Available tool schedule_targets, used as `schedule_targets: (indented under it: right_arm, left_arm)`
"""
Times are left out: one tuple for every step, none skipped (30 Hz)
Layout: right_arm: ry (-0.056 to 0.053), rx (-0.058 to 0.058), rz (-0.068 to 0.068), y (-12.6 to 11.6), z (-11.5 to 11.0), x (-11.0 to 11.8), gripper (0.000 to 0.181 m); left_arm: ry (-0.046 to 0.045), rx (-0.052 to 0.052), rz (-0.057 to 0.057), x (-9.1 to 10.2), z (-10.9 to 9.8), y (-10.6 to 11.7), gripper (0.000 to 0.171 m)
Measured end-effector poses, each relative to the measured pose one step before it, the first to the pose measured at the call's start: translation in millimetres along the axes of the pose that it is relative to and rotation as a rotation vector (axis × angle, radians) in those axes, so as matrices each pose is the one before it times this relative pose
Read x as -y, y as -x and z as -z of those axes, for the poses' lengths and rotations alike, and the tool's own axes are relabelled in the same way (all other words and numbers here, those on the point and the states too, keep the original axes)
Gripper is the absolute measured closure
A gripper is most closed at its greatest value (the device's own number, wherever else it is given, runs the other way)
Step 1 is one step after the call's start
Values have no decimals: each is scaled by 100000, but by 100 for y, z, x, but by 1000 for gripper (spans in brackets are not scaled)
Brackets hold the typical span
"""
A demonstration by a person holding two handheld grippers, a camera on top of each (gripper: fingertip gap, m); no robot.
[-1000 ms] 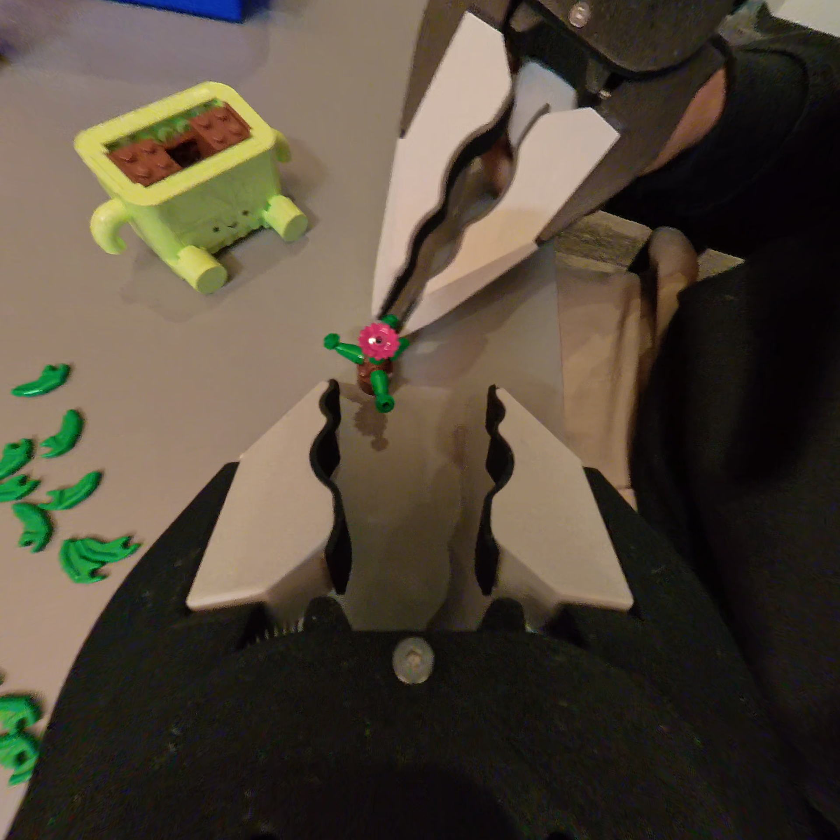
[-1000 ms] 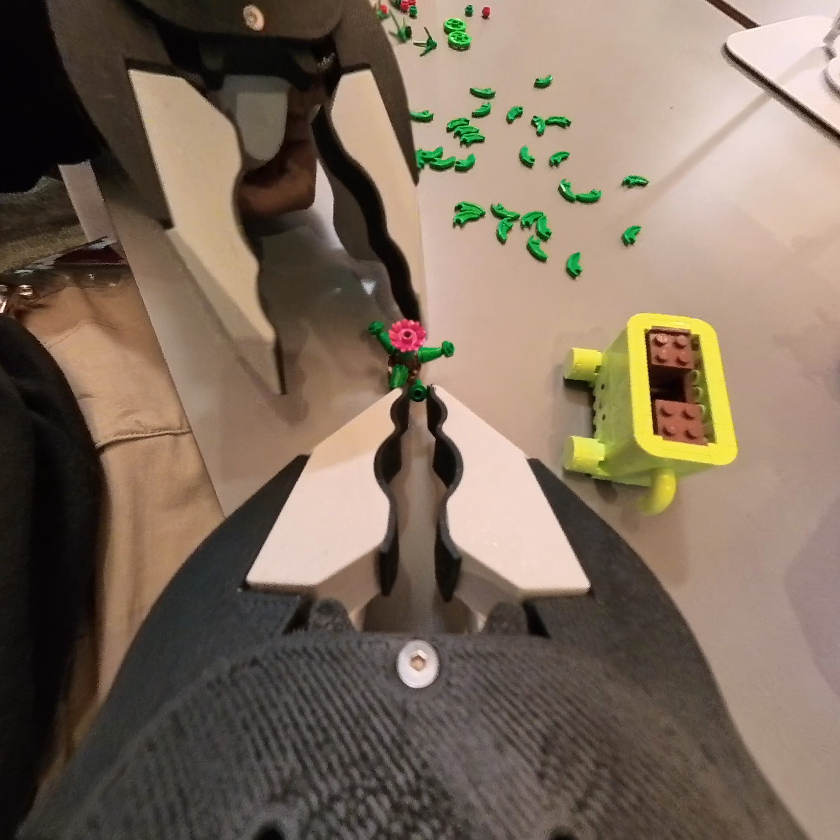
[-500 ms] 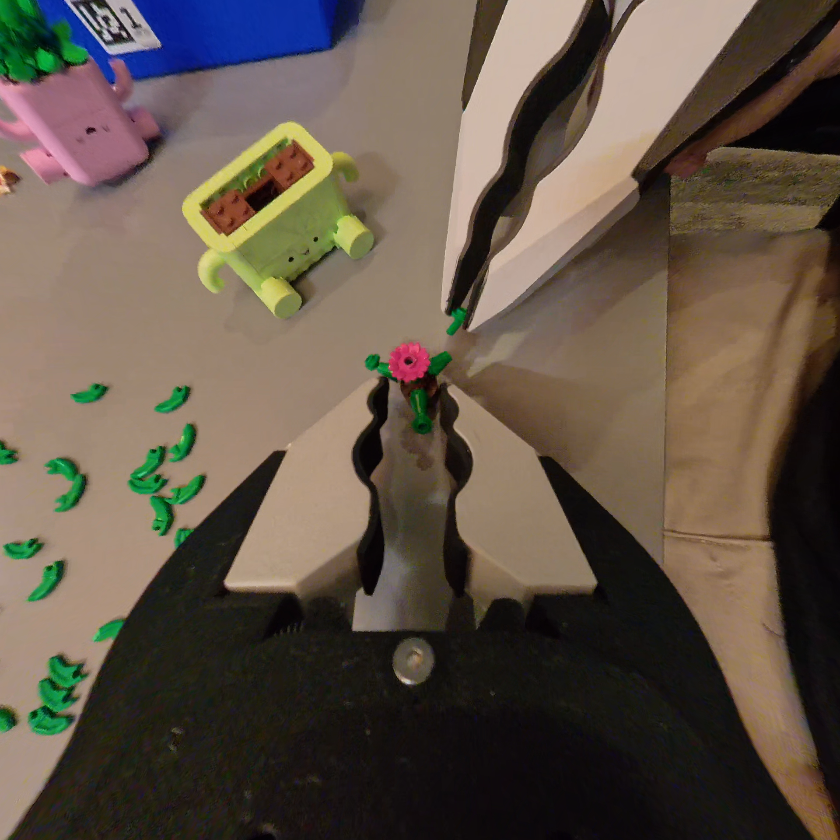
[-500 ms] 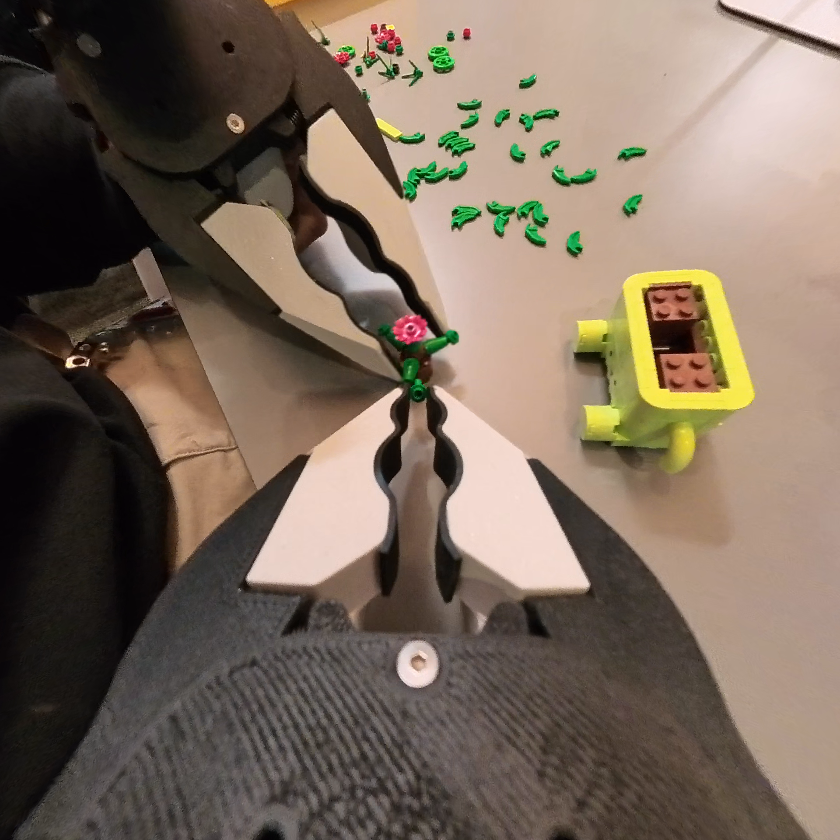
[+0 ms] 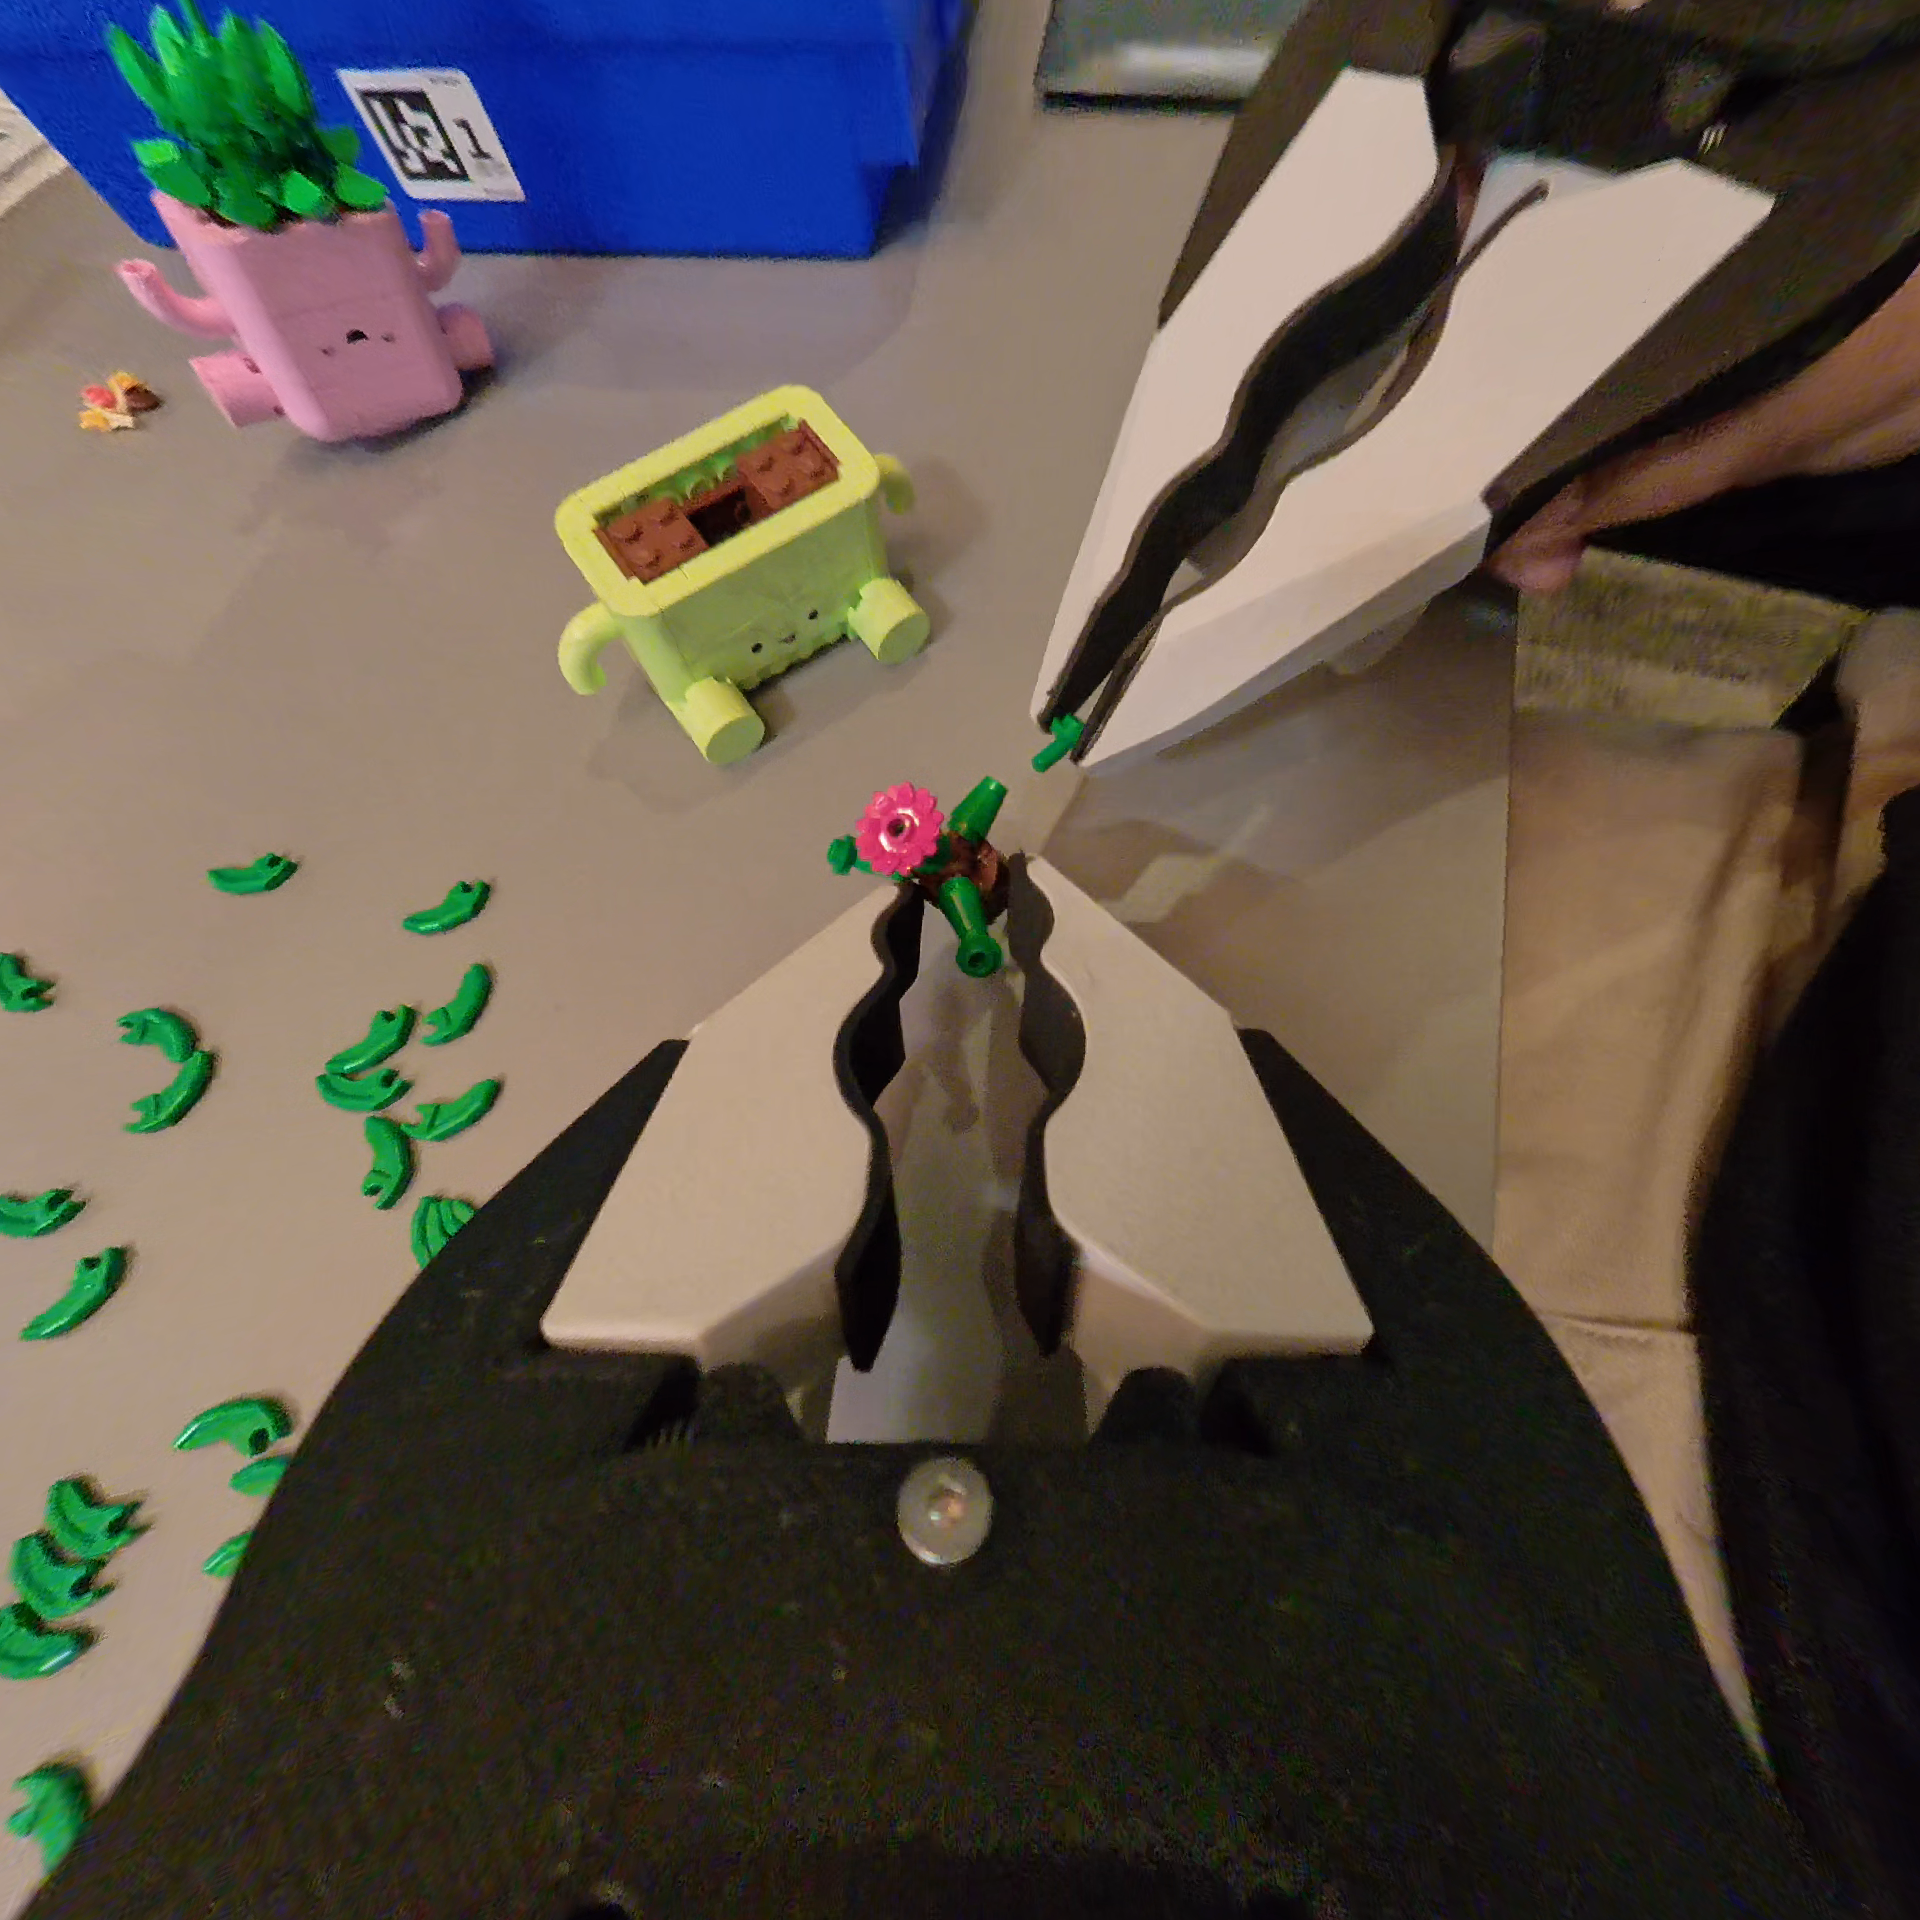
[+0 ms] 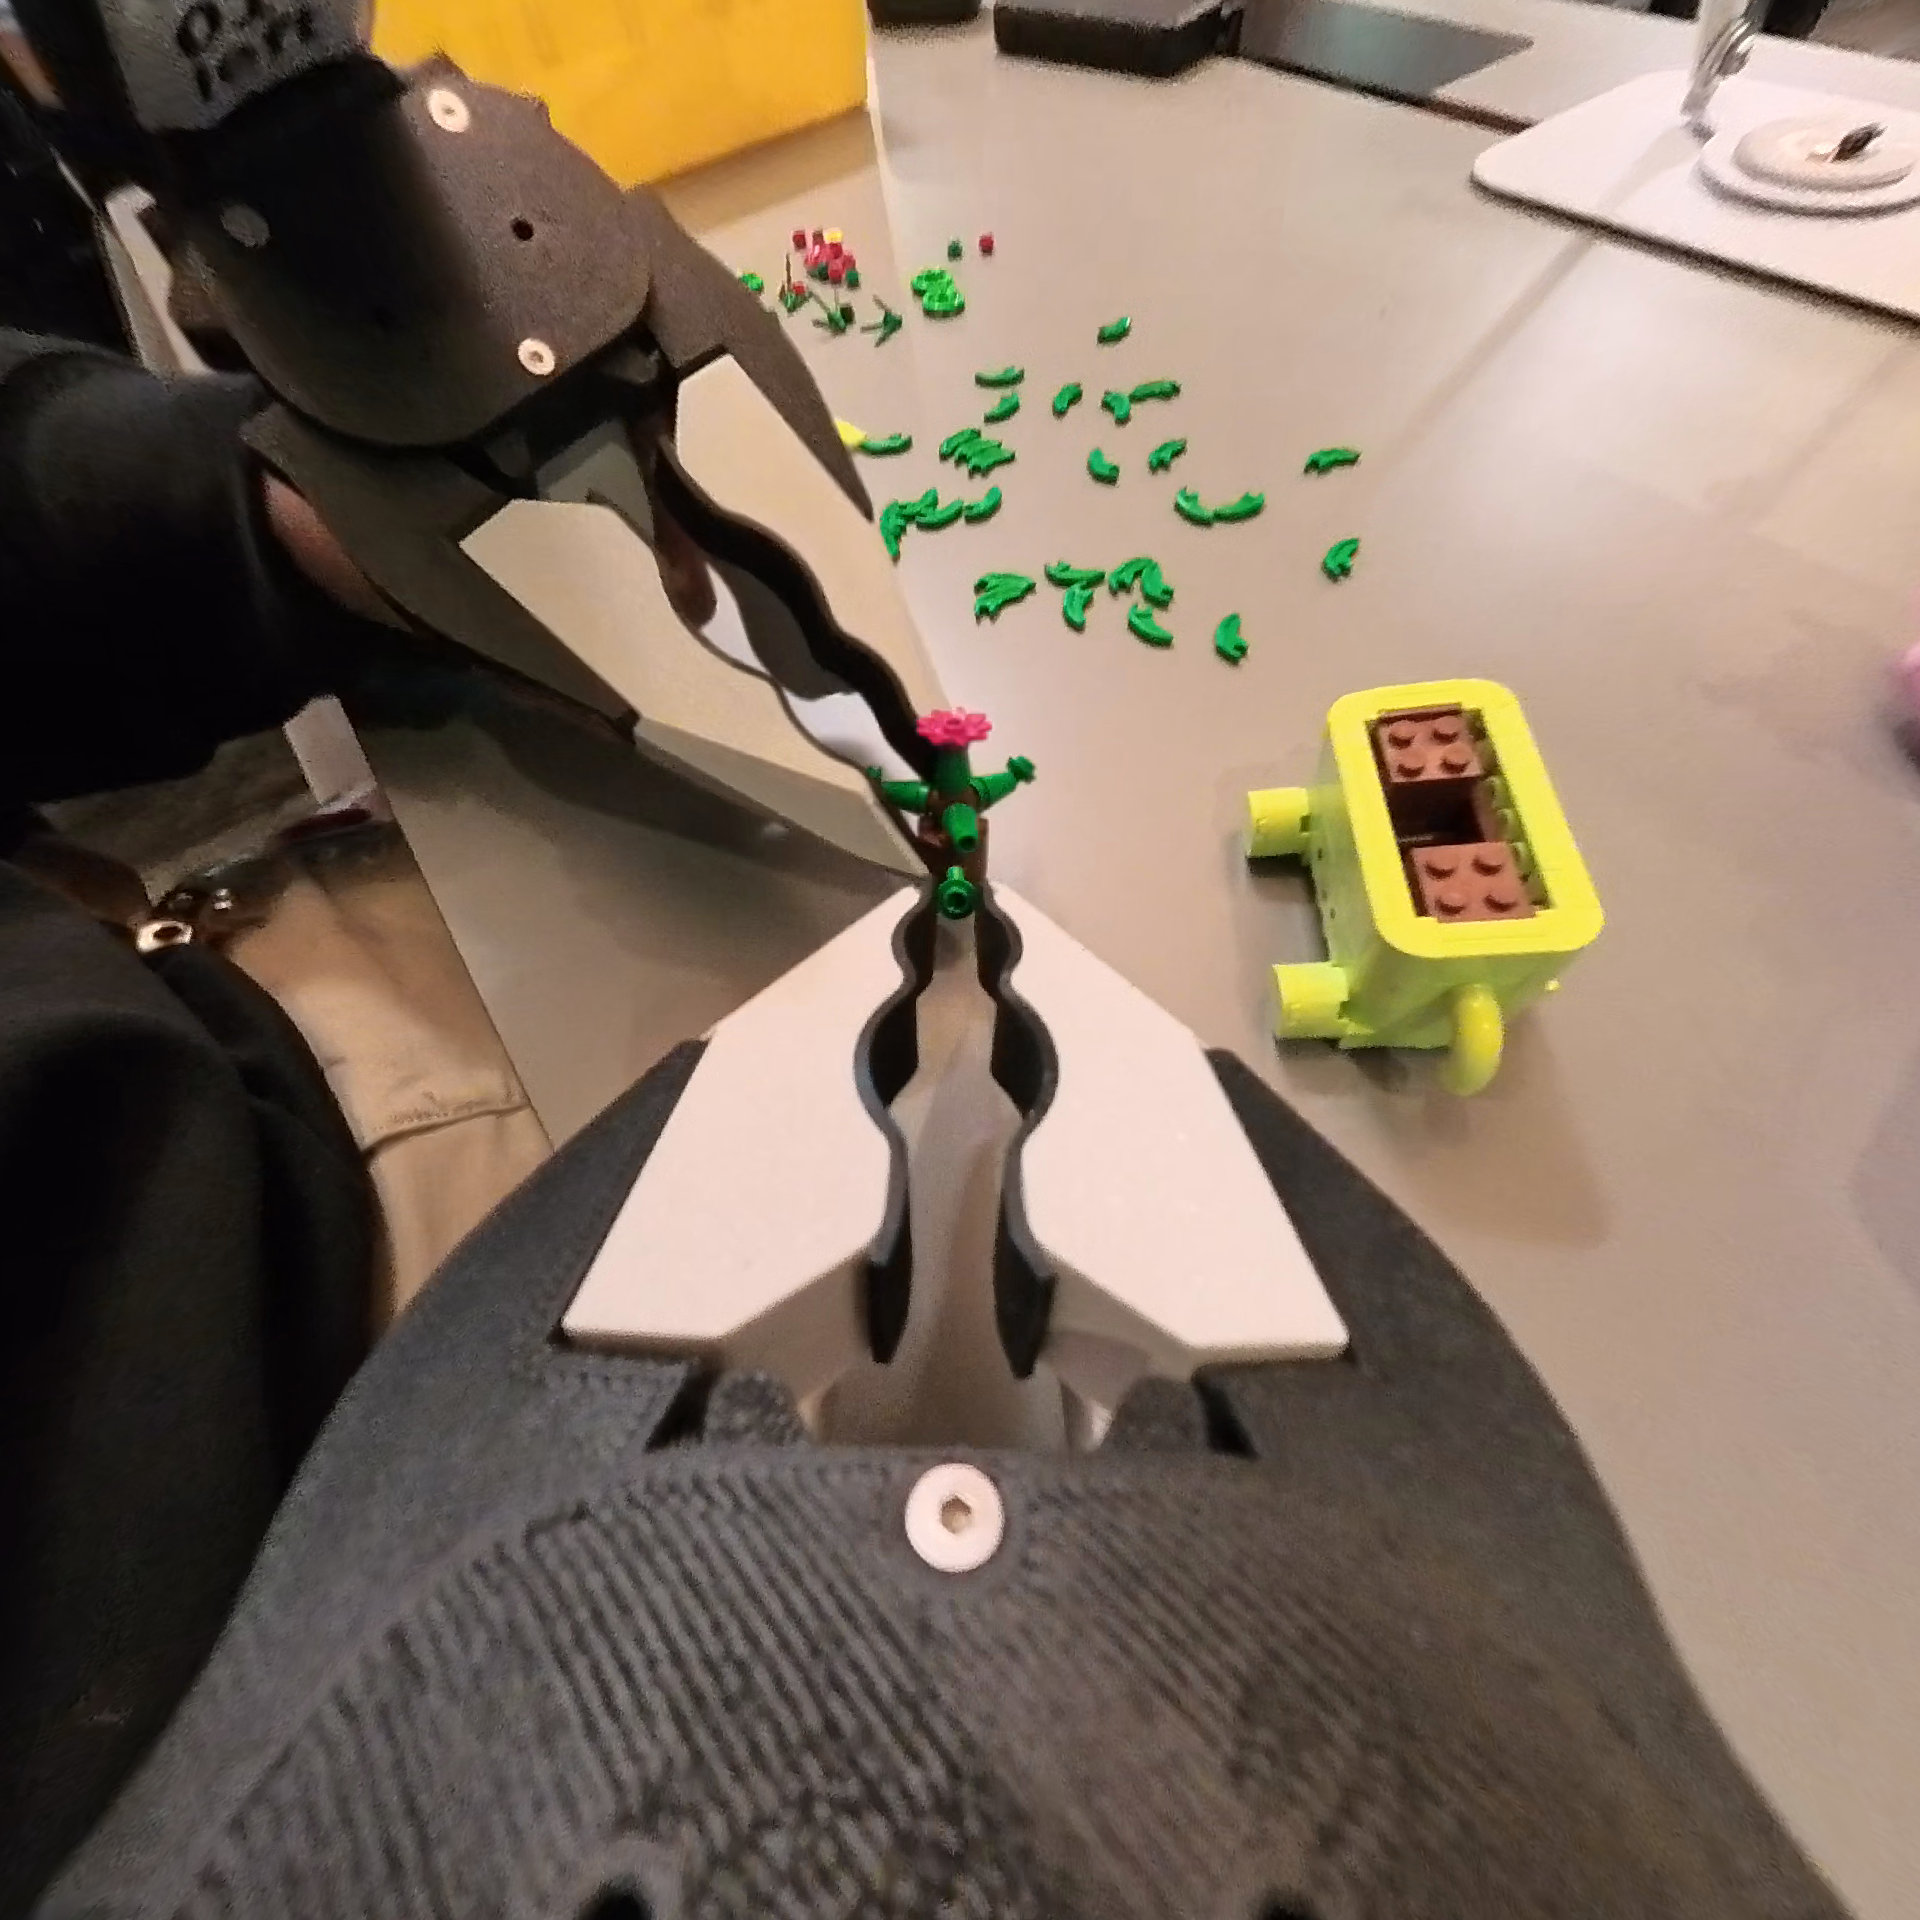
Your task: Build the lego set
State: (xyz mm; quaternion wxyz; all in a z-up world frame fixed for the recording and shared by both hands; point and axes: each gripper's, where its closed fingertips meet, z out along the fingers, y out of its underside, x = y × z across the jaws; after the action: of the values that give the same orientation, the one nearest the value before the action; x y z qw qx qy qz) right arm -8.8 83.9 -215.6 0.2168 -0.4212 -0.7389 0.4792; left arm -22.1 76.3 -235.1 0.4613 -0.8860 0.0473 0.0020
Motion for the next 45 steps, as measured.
schedule_targets:
  right_arm:
    - [-1640, -366, -202, -51, 100, 248, 176]
    - [-1167, -264, -113, -43, 70, 170, 176]
    - [-789, -483, -74, -79, 51, 107, 176]
    - [-562, -507, -25, -84, 54, 82, 176]
    - [-381, -319, -76, -58, 38, 48, 176]
    - [-218, -114, -203, -38, 22, 28, 176]
    - [-160, 56, -146, -1, 16, 23, 176]
    - [-141, 20, -27, -1, 20, 18, 176]
    - [-151, -34, 82, -2, 21, 17, 176]
    - [-77, -49, 141, 17, 11, 12, 176]
    - [215, -67, 106, -14, -2, -34, 176]
    - [268, 10, 60, -6, -5, -37, 176]
    - [-10, 142, -45, -2, 15, -3, 176]
    - [7, 261, -127, 20, 16, -6, 176]
    - [231, 206, -16, 21, -20, -37, 176]
    - [201, -36, 191, 17, -23, -26, 176]
    - [193, -159, 340, 12, -27, -25, 176]
    - [248, -163, 440, 19, -16, -25, 176]
    - [254, -274, 502, -10, -15, -37, 176]
    - [457, -280, 466, -23, -7, -71, 176]
    - [745, -31, 486, 11, -23, -105, 176]
    - [962, -40, 650, 16, -39, -143, 176]
    - [991, -243, 873, 0, -32, -149, 176]
    - [860, -385, 1221, 4, -18, -120, 176]
    - [783, -642, 1461, -18, -21, -86, 176]
    - [616, -668, 1385, -27, -14, -68, 176]
    - [458, -373, 1075, 20, -24, -67, 176]
    - [606, -24, 768, 32, -21, -106, 176]
    - [709, 231, 433, 39, -46, -126, 176]
    - [635, 289, 171, 41, -32, -114, 176]
    - [704, 223, 296, 30, -23, -103, 176]
    - [875, 116, 602, 27, -30, -115, 176]
    - [994, 0, 725, 19, -41, -141, 176]
    - [1006, -51, 661, 21, -77, -177, 176]
    - [1199, 36, 682, 38, -108, -222, 176]
    - [1460, 56, 651, 40, -109, -243, 176]
    - [1416, -111, 625, 25, -101, -205, 176]
    - [1280, -328, 770, 19, -99, -188, 176]
    - [1131, -507, 613, -20, -85, -159, 176]
    - [353, -336, 223, -15, -37, -39, 176]
    - [-225, 123, -346, 2, 0, 29, 176]
    - [-87, 315, -686, -14, -14, 21, 176]
    - [-45, 312, -600, -22, -5, -1, 176]
    - [40, 200, -558, -38, -16, -12, 176]
    - [88, -5, -396, -48, -19, -12, 176]
  left_arm:
    - [-1854, -316, 1539, 292, 79, -5, 157]
    - [-1420, -157, 1022, 243, 47, -6, 157]
    - [-1362, -176, 475, 225, 37, -42, 157]
    - [-995, 237, 48, 169, 17, -13, 157]
    - [-589, 553, -225, 104, 2, 22, 157]
    - [223, 506, -520, -17, -20, -11, 157]
    - [153, 591, -724, -9, -39, -4, 158]
    - [-390, 683, -902, 79, -13, -21, 158]
    - [-420, 519, -1028, 98, -32, -63, 158]
    - [137, 566, -911, 19, -50, -33, 158]
    - [383, 684, -691, -37, -55, -4, 158]
    - [211, 528, -543, -14, -30, 3, 158]
    - [-69, 236, -401, 22, -13, -8, 158]
    - [-262, 26, -164, 38, 4, -15, 158]
    - [-185, -37, -73, 40, 6, -19, 158]
    - [279, 151, -37, -36, -39, 4, 158]
    - [284, 217, -177, -41, -30, 12, 158]
    - [193, 486, -332, -5, -25, 13, 158]
    - [31, 615, -463, -1, -2, 18, 158]
    - [-251, 960, -762, 37, 11, 47, 158]
    - [-222, 1087, -830, 41, 6, 61, 159]
    - [71, 893, -894, -2, -21, 26, 159]
    - [515, 863, -1243, -56, -58, -16, 159]
    - [772, 916, -1501, -83, -84, -54, 159]
    - [1007, 877, -1526, -119, -105, -63, 159]
    - [989, 695, -1483, -104, -100, -80, 159]
    - [802, 474, -1300, -99, -90, -77, 159]
    - [447, 420, -1422, -68, -43, -35, 159]
    - [510, 75, -1341, -97, -39, -53, 159]
    - [420, 99, -696, -57, -36, -36, 159]
    - [446, 132, -696, -59, -47, -44, 159]
    - [602, 142, -1008, -77, -50, -73, 159]
    - [765, 258, -1099, -107, -83, -78, 159]
    - [988, 429, -1159, -117, -91, -48, 159]
    - [1427, 5, -1055, -188, -117, -105, 159]
    - [1445, 1, -1134, -198, -125, -115, 159]
    - [1210, 461, -1305, -138, -117, -72, 159]
    - [1192, 477, -1090, -141, -124, -79, 159]
    - [1163, 562, -989, -132, -95, -39, 159]
    - [-79, 503, -280, 16, -9, 27, 159]
    - [-2, -465, 621, -4, 9, -1, 159]
    - [6, -803, 908, 6, -11, 6, 159]
    - [92, -608, 722, -16, -18, 8, 159]
    - [68, -137, 229, -15, -8, 3, 159]
    - [111, 260, -144, -1, -10, 17, 159]
